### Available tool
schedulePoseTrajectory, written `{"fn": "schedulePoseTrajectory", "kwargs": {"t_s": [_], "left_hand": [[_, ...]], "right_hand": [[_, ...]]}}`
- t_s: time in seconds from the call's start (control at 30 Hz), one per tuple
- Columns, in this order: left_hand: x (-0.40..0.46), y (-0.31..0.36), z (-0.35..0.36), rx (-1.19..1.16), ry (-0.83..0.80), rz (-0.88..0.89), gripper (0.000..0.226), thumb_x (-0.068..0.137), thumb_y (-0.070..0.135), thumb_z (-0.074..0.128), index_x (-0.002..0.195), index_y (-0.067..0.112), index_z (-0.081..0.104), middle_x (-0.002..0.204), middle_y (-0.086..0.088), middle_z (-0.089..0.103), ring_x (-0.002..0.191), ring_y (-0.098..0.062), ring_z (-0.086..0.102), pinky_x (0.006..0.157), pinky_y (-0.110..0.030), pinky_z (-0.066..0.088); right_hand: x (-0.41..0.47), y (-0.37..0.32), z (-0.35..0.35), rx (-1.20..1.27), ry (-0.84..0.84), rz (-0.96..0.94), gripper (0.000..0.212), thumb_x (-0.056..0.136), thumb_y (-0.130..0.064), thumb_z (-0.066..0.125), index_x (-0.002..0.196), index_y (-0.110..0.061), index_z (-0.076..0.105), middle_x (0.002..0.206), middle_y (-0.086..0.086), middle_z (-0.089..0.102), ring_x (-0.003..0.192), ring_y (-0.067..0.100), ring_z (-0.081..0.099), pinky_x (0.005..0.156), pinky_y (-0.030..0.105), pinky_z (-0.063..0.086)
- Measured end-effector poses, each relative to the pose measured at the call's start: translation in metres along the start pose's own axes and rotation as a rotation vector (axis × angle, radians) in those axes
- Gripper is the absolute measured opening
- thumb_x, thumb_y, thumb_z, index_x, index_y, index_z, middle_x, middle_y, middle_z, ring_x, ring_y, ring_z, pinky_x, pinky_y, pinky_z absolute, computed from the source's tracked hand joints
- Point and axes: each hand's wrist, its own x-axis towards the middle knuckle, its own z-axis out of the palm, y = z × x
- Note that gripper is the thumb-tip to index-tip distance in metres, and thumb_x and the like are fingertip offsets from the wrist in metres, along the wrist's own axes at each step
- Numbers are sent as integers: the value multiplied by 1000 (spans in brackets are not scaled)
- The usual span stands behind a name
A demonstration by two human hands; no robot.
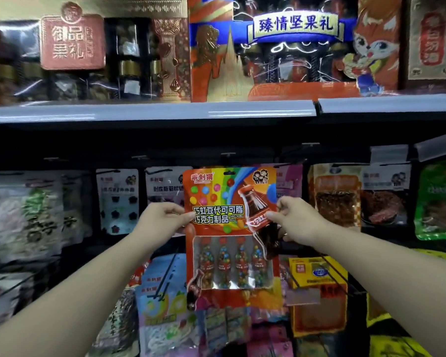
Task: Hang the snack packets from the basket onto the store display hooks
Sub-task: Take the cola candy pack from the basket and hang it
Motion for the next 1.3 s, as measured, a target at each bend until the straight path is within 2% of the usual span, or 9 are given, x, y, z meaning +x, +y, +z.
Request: {"fn": "schedulePoseTrajectory", "kwargs": {"t_s": [0.17,0.3,0.43,0.6,0.7,0.87,0.97,1.07,1.3], "left_hand": [[23,-10,1,-27,22,-43,18,86,22,70,80,5,70,74,-7,73,53,-4,65,55,-14,49],[41,-12,4,-28,52,-41,18,85,24,71,81,7,72,76,-12,74,61,-12,65,65,-25,54],[55,-20,8,-125,37,-89,19,87,23,69,85,5,70,74,-8,72,58,-8,64,51,-15,52],[70,-32,11,-122,10,-105,17,86,23,70,81,7,69,78,-9,73,68,-14,67,69,-29,61],[78,-37,14,-90,17,-98,19,86,25,70,81,6,69,83,-13,73,65,-14,66,62,-27,57],[97,-43,18,-14,50,-65,23,87,25,69,84,3,71,74,-10,72,51,-9,59,46,-14,42],[115,-51,22,14,77,-60,22,85,29,71,79,7,73,73,-9,74,57,-12,64,61,-25,53],[134,-58,29,10,83,-55,21,85,24,71,78,4,72,73,-10,75,60,-14,65,72,-28,55],[164,-75,45,113,138,-48,22,85,34,69,72,16,70,66,4,72,59,-6,65,76,-27,55]], "right_hand": [[23,-4,7,-25,36,8,25,94,-25,57,75,-15,44,75,7,51,62,19,45,73,45,54],[40,-5,13,-23,81,24,27,94,-24,57,74,-13,42,68,6,46,56,17,42,57,33,49],[51,-1,15,-9,79,43,27,94,-24,56,77,-9,43,62,5,41,52,20,42,44,25,43],[62,3,19,29,57,72,27,94,-23,58,75,-10,43,67,7,45,61,22,46,63,38,53],[69,6,24,41,57,89,25,94,-23,57,76,-9,45,70,7,49,65,23,51,68,42,57],[89,11,34,39,65,108,25,94,-22,57,75,-11,45,68,4,50,63,22,53,62,38,55],[106,15,40,39,66,119,30,94,-20,57,71,-11,40,59,1,43,51,19,43,49,31,46],[128,24,47,12,81,130,30,92,-20,59,71,-11,39,57,1,39,53,18,38,56,32,38],[161,39,61,-62,73,72,21,96,-24,53,89,-4,51,85,12,62,75,24,54,64,31,36]]}}
